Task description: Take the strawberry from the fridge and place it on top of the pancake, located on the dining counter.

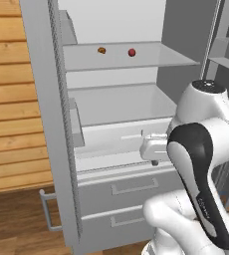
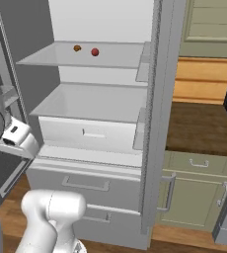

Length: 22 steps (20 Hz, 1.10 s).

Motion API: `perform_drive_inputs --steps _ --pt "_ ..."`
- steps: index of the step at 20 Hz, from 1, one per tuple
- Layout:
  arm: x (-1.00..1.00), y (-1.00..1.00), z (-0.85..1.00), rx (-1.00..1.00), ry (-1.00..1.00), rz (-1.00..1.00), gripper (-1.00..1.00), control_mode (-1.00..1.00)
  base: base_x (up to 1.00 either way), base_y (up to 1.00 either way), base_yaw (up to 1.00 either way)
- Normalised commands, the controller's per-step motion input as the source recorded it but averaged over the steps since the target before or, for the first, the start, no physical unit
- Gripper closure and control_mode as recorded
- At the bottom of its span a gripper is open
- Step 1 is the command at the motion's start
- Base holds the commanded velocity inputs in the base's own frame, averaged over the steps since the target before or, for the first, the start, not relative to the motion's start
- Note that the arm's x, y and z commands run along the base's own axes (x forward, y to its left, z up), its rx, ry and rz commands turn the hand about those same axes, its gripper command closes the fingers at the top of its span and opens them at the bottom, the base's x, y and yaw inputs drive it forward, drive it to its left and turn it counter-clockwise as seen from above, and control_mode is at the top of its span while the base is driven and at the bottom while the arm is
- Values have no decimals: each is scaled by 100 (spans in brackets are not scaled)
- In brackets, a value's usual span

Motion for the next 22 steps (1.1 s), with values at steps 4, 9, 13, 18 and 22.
perform_drive_inputs --steps 4,9,13,18,22 --pt "6 -66 -4 -30 -22 0 -100 -100 0 0 0" --pt "0 -92 -13 4 -5 7 -100 -100 0 0 0" --pt "-6 3 -30 15 -7 5 -100 -100 0 0 0" --pt "3 6 -37 0 0 -2 -100 -100 0 0 0" --pt "0 -3 -34 -1 0 -3 -100 -100 0 0 0"
